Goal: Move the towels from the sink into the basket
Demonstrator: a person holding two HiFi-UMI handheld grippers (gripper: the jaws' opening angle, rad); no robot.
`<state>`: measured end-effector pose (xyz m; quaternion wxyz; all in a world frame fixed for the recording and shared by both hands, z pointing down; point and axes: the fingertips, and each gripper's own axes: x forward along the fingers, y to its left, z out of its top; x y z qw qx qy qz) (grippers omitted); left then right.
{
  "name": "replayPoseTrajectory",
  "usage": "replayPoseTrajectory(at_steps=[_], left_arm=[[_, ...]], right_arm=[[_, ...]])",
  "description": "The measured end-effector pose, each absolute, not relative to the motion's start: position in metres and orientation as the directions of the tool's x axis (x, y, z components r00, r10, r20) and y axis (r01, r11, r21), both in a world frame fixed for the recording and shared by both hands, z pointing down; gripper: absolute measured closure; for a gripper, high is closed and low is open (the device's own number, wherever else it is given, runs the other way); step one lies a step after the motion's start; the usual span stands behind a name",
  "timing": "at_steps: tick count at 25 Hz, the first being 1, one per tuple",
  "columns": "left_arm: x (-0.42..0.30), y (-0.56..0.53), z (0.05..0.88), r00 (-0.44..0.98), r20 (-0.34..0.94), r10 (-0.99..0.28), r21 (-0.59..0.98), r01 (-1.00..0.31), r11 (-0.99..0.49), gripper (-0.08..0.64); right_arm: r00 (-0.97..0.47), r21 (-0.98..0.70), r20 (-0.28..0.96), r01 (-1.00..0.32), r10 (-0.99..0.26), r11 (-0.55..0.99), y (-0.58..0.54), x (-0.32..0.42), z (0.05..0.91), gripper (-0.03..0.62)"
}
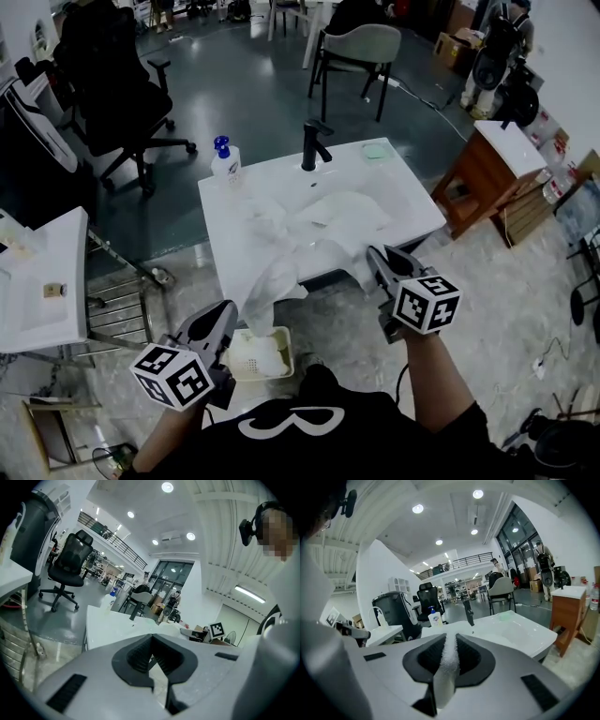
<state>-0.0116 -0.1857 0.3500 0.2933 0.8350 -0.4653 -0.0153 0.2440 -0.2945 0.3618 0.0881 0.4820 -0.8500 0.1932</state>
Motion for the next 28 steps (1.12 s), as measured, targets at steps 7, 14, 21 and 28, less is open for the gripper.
replayPoseTrajectory(at_steps=[7,14,21,28], left_arm=[[-0.010,-0.162,0.334,0.593,0.225,-0.773,0.481,-0.758,-0.441,0.554],[-0.006,-0.143,0.325,0.629,0.204,-0.750,0.464,-0.737,-0.492,0.555],[-0.007,-0.123,0.326,0.659,0.200,-0.725,0.456,-0.718,-0.527,0.554],[-0.013,-0.106,0.318,0.651,0.188,-0.736,0.456,-0.721,-0.521,0.554]], right_arm=[[-0.489,-0.214,0.208,-0.868,-0.847,0.449,-0.254,0.258,0.297,0.540],[-0.471,-0.166,0.063,-0.874,-0.880,0.456,-0.207,0.262,0.230,0.540],[-0.450,-0.141,-0.027,-0.882,-0.893,0.449,-0.155,0.263,0.191,0.541],[-0.457,-0.116,-0.111,-0.876,-0.882,0.469,-0.110,0.264,0.149,0.541]])
